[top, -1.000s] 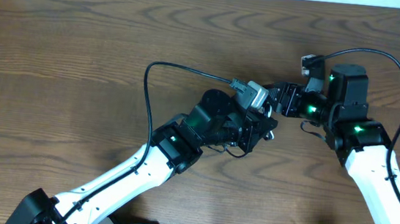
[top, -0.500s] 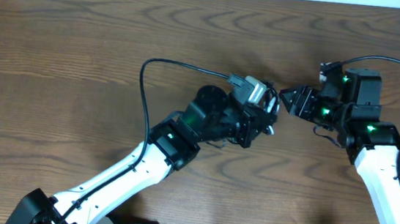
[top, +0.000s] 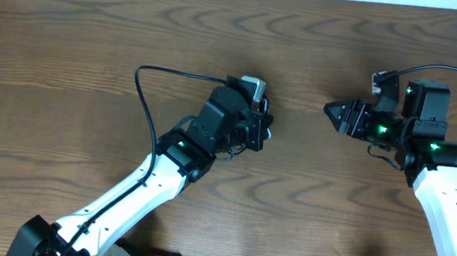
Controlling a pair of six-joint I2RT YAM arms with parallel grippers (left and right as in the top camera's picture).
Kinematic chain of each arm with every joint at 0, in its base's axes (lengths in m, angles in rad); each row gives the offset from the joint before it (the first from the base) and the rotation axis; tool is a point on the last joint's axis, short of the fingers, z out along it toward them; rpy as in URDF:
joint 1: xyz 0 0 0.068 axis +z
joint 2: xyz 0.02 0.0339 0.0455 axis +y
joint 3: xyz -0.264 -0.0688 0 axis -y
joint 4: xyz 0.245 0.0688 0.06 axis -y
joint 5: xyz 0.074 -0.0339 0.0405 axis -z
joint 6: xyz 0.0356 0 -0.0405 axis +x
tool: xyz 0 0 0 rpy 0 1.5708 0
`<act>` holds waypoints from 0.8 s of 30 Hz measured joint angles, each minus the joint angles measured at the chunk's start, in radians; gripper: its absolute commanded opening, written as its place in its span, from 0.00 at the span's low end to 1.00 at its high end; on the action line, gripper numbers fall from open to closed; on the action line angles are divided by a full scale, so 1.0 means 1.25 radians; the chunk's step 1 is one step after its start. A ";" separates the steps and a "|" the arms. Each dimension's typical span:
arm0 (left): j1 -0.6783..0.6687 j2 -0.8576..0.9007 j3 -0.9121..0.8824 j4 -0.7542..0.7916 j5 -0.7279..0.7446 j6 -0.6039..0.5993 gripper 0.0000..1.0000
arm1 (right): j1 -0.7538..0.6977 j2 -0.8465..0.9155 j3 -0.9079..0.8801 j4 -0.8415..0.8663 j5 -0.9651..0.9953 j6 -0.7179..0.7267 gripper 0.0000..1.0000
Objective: Untangle cables
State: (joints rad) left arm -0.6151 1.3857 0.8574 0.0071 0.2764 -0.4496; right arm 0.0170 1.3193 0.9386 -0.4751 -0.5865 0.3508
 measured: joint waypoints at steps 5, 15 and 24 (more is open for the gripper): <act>0.000 0.000 0.000 0.092 0.034 0.001 0.12 | 0.000 0.000 0.000 -0.016 -0.009 -0.024 0.66; -0.001 0.011 0.000 0.165 0.113 0.019 0.76 | -0.013 0.000 0.000 -0.037 0.021 -0.039 0.68; -0.002 0.075 -0.001 0.289 0.222 0.038 0.95 | -0.016 0.000 0.000 -0.066 0.027 -0.057 0.70</act>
State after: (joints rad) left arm -0.6182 1.4792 0.8566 0.3679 0.5537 -0.4019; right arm -0.0029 1.3193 0.9386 -0.5571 -0.5526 0.2794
